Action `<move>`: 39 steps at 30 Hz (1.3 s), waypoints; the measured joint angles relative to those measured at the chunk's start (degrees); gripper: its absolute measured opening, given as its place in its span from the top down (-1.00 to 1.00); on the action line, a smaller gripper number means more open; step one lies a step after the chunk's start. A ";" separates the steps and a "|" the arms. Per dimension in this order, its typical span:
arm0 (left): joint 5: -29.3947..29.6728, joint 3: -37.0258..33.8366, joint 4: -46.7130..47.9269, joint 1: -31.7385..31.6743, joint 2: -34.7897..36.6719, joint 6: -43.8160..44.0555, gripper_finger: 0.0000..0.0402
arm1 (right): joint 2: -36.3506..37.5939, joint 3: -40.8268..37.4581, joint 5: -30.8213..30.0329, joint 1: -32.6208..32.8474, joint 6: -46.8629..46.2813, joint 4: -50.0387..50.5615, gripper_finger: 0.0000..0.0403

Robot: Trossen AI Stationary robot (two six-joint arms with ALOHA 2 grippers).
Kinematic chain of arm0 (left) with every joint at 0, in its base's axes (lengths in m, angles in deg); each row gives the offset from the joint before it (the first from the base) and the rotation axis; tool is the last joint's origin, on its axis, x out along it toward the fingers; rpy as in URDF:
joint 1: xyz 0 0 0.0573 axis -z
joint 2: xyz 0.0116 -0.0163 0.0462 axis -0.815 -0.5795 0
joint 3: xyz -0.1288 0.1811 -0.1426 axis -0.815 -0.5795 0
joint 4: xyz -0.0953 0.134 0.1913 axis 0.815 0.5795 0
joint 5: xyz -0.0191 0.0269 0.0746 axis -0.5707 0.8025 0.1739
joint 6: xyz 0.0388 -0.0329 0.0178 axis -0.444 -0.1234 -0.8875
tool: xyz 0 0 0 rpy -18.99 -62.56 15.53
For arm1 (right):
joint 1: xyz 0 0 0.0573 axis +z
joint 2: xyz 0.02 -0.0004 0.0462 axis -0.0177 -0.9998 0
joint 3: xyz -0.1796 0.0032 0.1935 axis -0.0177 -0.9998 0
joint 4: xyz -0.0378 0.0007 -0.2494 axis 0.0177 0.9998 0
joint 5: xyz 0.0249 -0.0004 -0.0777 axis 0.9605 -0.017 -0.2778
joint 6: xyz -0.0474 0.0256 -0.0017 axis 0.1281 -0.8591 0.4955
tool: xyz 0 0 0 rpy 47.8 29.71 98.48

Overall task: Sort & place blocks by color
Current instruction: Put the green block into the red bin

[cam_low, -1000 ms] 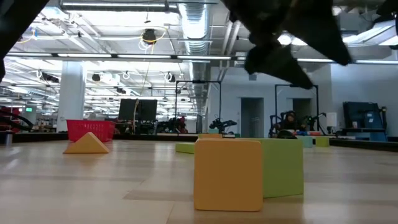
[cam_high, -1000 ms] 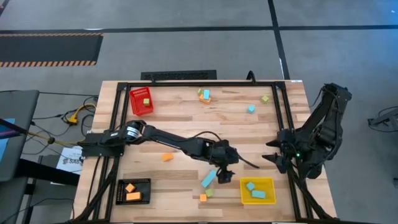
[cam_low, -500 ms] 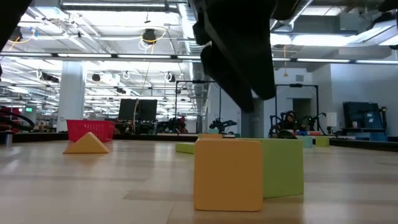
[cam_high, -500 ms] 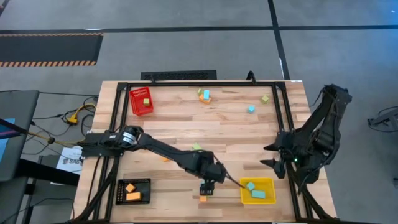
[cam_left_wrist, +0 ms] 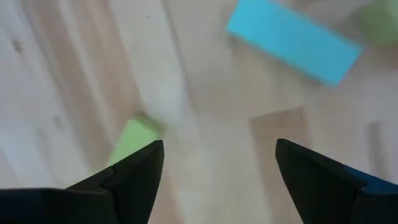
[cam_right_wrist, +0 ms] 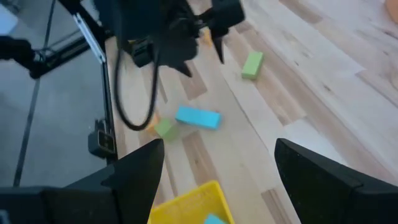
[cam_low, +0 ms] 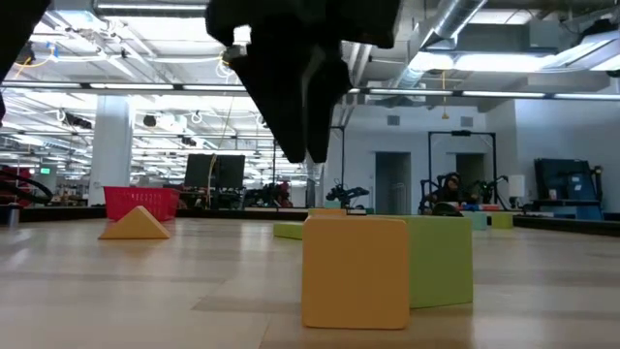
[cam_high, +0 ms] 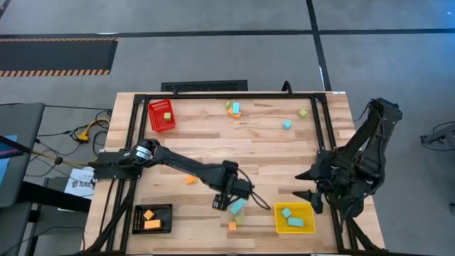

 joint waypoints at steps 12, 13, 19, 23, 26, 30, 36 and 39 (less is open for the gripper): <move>-6.78 -0.42 1.91 -13.06 -1.00 -24.01 -0.37 | -3.60 0.00 1.13 -4.01 -0.56 -1.21 -0.62; -7.24 -0.98 0.88 -13.75 -0.83 -25.04 -0.37 | -3.58 0.00 1.13 -4.28 -0.65 -1.21 -0.62; -9.10 -5.90 -1.37 -14.58 -0.86 -32.87 -0.37 | -3.58 0.00 1.31 -5.28 -0.65 -1.10 -0.62; -9.12 -8.78 -3.59 -13.62 -1.09 -34.94 -0.37 | -3.58 0.00 1.28 -5.59 -1.06 -0.93 -0.62; -10.40 -8.71 -6.65 -13.41 -0.86 -34.53 -0.37 | -3.56 0.00 1.11 -5.65 -1.07 -0.40 -0.62; -9.17 -10.42 -12.19 -13.23 -0.87 -35.70 -0.37 | -3.58 0.00 1.13 -6.77 -1.08 -0.29 -0.62; -9.69 -13.70 -13.97 -13.23 -0.91 -35.80 -0.37 | -3.58 0.00 2.25 -7.96 -1.07 -0.31 -0.62; -10.85 -15.52 -15.33 -13.27 -0.53 -35.69 -0.37 | -3.58 0.00 2.64 -8.17 -1.04 -0.29 -0.62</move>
